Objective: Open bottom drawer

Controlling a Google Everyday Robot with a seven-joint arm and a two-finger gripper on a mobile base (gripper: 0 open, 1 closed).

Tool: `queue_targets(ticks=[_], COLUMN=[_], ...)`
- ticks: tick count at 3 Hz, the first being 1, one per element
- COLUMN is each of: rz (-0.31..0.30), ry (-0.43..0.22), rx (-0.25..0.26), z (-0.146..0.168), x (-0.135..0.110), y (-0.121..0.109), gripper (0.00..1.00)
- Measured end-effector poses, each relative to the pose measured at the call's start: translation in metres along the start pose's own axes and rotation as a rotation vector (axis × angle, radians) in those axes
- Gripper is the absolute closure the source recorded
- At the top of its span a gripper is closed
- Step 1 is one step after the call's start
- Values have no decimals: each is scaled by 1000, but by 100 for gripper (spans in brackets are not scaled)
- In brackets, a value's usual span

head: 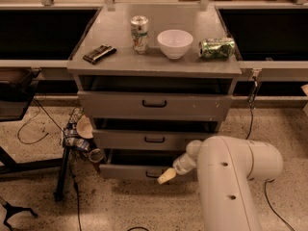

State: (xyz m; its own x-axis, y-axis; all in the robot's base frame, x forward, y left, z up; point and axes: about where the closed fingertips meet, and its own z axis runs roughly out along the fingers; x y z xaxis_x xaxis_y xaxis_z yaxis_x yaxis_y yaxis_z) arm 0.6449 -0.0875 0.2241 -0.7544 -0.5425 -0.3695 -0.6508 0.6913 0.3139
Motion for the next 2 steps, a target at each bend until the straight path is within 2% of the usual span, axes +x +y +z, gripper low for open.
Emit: queue_targets(ticks=[2], rz=[-8], ry=[-46], rx=[-49], z=[-3], x=[10], y=[1], gripper=[0])
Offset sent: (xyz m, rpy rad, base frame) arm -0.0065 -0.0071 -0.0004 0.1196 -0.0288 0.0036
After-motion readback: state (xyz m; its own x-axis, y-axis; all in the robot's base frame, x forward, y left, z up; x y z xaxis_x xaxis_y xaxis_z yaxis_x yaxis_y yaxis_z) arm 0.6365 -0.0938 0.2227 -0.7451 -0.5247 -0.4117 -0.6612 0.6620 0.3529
